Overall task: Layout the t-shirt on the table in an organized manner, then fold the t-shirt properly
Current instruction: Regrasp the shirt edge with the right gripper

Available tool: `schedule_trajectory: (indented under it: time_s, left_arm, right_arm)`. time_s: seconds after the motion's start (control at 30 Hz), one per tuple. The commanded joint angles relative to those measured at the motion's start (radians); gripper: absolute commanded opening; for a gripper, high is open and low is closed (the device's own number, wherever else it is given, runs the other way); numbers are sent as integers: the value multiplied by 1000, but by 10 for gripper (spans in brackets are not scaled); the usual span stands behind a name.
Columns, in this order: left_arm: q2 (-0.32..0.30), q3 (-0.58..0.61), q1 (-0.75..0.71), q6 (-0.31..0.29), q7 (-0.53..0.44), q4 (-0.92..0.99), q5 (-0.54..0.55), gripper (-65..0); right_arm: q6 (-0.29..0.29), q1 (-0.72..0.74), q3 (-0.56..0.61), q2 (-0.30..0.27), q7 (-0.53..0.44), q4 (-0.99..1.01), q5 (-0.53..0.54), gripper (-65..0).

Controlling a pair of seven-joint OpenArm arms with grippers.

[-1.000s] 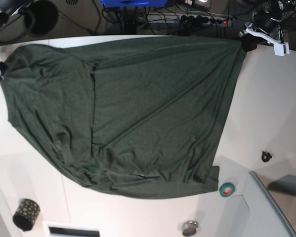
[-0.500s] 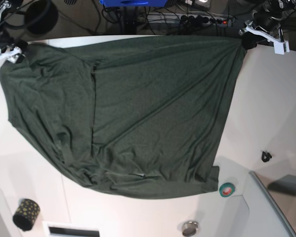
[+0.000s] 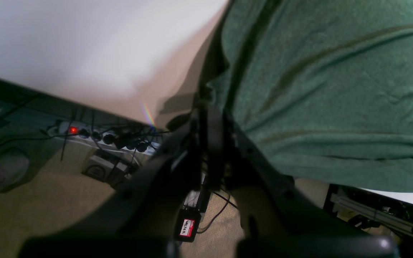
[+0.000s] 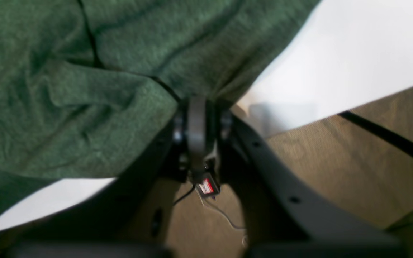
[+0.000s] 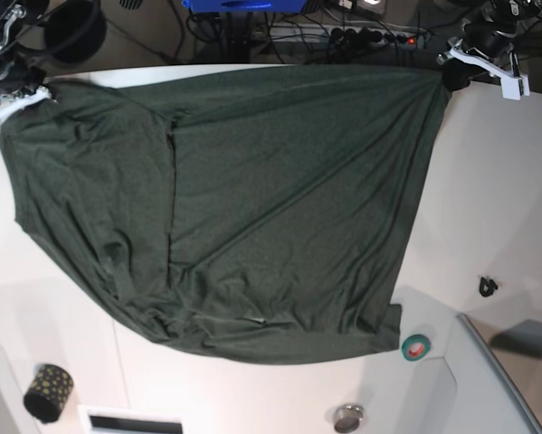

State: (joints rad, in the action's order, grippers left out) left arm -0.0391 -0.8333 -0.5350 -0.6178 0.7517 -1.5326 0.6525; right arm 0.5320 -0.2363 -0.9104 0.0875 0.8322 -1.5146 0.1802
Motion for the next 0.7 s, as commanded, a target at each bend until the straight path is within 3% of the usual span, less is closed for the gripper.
schedule_trajectory:
  time_s: [0.0, 0.37, 0.47, 0.67]
  left_arm:
    - [-12, -5, -9, -6, -13, -18, 14, -650]
    - [-12, -4, -35, -4, -10, -125, 13, -650]
    - [-12, -5, -17, 32, 65, -144, 13, -650]
    - [-12, 2, 77, 34, 157, -145, -26, -650]
  right_arm:
    - [0, 1, -5, -12, 11, -24, 11, -633]
    - [0, 5, -2, -16, 111, -142, 11, -641]
    - [0, 35, 1, -22, 143, -159, 9, -641]
    - [-11, 114, 49, -78, 217, -122, 6, -641]
